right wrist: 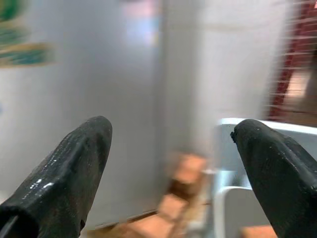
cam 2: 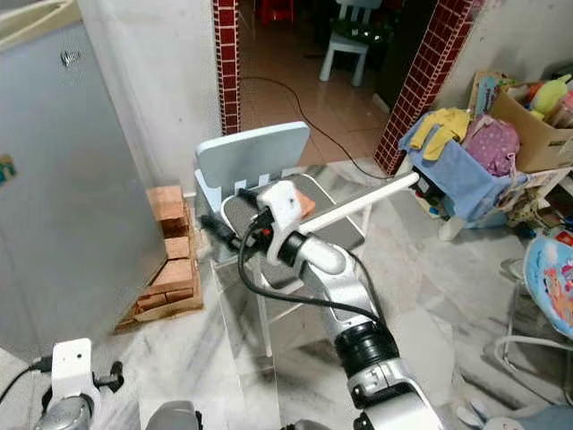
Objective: Restocking fridge
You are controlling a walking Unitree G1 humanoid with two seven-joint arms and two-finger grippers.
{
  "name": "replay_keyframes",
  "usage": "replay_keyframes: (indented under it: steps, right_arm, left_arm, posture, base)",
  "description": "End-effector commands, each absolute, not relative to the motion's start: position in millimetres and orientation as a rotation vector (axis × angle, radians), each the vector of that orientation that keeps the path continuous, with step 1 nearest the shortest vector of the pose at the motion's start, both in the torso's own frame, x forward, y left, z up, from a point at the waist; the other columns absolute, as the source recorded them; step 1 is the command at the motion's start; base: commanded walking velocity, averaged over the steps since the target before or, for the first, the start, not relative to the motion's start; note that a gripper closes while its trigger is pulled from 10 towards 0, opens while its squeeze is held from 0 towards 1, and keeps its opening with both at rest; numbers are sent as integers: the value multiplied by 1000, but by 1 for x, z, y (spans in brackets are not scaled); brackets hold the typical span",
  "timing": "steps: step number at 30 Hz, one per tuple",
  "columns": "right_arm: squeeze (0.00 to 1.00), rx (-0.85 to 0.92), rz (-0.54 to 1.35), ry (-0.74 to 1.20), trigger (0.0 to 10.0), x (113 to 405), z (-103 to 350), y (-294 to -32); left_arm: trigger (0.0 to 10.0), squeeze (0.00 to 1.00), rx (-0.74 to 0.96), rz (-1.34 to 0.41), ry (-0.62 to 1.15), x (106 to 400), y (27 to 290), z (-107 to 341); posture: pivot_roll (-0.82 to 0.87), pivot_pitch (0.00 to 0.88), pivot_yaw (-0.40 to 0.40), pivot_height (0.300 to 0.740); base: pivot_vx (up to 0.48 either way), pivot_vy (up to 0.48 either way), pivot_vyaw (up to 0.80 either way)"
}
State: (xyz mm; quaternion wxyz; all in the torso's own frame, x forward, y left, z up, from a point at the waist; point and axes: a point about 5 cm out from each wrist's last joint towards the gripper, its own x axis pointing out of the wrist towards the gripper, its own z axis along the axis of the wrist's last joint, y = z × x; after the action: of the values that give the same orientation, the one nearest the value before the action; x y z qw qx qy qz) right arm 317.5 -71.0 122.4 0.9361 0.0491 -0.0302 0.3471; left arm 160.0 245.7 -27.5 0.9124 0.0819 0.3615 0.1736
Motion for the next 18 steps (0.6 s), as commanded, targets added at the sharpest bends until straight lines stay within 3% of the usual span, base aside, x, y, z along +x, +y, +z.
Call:
replay_keyframes:
  steps: [1, 7, 18]
  right_arm:
    - [0, 100, 594, -63, 10000, 318, 117, -85]
    - [0, 94, 429, -37, 10000, 306, 99, -111]
    - [0, 55, 304, -14, 10000, 304, 87, -123]
  left_arm:
    - [10000, 0, 233, 337, 672, 174, 244, -18]
    - [10000, 0, 296, 296, 476, 211, 238, 15]
    - [10000, 0, 274, 239, 375, 241, 220, 32]
  posture:
    - [217, 11, -68, 740]
    - [186, 0, -54, 740]
    - [152, 0, -34, 740]
  base:
    - [0, 0, 0]
    - [0, 41, 0]
    - [0, 468, 0]
